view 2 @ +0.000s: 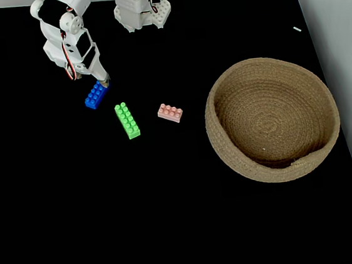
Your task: Place the lego blocks in the tray
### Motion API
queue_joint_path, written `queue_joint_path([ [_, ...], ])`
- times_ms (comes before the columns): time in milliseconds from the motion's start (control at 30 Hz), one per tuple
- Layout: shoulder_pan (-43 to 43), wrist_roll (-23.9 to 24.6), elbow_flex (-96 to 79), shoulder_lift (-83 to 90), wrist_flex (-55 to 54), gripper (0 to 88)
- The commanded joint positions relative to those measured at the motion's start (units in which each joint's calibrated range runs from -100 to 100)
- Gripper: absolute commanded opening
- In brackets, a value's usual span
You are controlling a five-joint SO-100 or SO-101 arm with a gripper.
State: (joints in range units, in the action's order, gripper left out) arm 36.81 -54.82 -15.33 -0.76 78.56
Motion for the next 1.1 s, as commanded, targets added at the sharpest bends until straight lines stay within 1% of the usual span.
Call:
queue_joint_path([
  [0,0.29,0.15,5.80,-1.64,0.45,24.2],
  [200,0.21,0.59,5.53,-6.72,-1.55,24.5],
  [400,-0.37,0.39,3.98,-8.18,-3.39,24.1],
  [500,-1.28,1.51,2.52,-8.09,-5.72,22.1],
  [600,-1.85,2.15,1.15,-8.01,-7.30,17.3],
  [800,-1.61,1.81,-5.78,-5.86,-12.88,18.6],
  [867,-1.52,1.37,-7.69,-5.08,-14.05,15.3],
  [967,-1.69,1.27,-9.34,-3.54,-14.21,4.6],
  [1033,-2.02,1.61,-10.43,-1.82,-14.21,0.8],
  [1067,-2.27,1.76,-10.98,-0.70,-14.21,0.3],
])
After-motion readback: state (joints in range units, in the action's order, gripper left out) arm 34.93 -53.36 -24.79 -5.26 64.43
